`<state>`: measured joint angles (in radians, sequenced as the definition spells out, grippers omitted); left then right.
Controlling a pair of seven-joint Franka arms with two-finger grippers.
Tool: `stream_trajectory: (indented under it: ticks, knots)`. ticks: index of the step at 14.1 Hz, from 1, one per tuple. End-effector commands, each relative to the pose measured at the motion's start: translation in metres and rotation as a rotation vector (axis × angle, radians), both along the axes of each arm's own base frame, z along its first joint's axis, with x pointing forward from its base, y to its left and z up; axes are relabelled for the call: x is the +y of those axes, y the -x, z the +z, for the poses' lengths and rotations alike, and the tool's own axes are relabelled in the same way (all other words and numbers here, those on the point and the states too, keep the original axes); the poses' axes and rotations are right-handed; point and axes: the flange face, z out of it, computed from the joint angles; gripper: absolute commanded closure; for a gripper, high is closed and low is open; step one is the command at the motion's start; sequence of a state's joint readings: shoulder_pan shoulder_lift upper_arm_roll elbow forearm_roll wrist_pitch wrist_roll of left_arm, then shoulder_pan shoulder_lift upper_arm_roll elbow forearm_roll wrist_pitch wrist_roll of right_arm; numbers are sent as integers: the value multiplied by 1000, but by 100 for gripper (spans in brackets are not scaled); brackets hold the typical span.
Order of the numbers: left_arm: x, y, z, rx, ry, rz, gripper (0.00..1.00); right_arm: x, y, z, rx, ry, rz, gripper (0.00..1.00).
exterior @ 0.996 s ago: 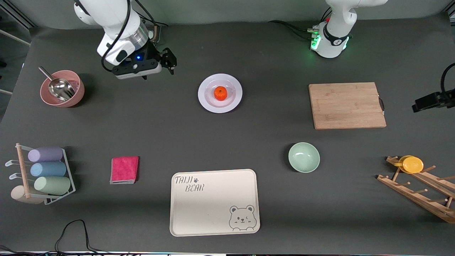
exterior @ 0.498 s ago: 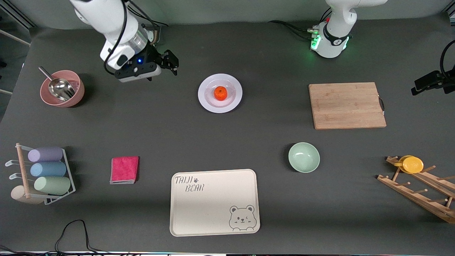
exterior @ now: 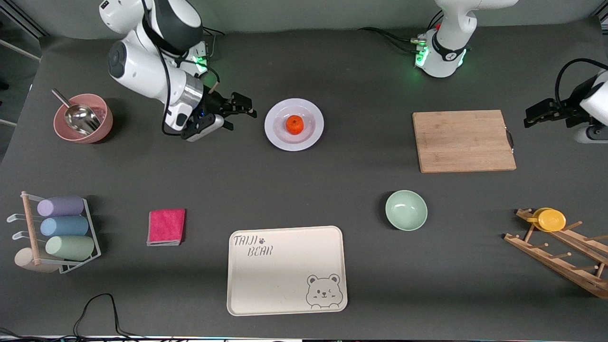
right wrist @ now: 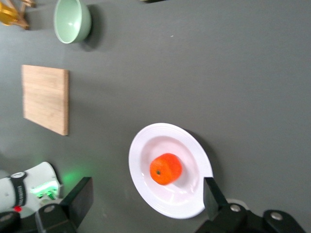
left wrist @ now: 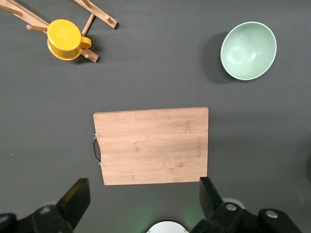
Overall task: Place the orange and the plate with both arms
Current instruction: 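Withdraw the left gripper while the right gripper reaches the plate rim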
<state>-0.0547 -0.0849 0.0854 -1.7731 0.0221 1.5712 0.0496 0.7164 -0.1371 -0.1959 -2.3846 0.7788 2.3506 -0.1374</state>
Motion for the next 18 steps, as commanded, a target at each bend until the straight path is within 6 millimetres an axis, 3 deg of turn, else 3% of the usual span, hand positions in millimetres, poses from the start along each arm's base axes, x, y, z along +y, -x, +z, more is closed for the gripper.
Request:
stream_trajectory:
  ticks: [1, 4, 6, 10, 18]
  knots:
    - [0, 11, 7, -3, -21, 16, 0, -6, 7, -46, -2, -119, -16, 0]
    - [-6, 2, -10, 19, -15, 17, 0, -15, 23, -103, -4, -245, -52, 0]
    - [-4, 2, -23, 39, -15, 18, 0, -19, 30, -128, -18, -277, -72, 0]
    - [8, -1, -17, 1, -13, 25, 0, -28, 37, -158, -18, -317, -99, 0]
    - [6, 0, -24, 37, -15, -15, 0, -35, 65, -214, 90, -433, -14, 0]
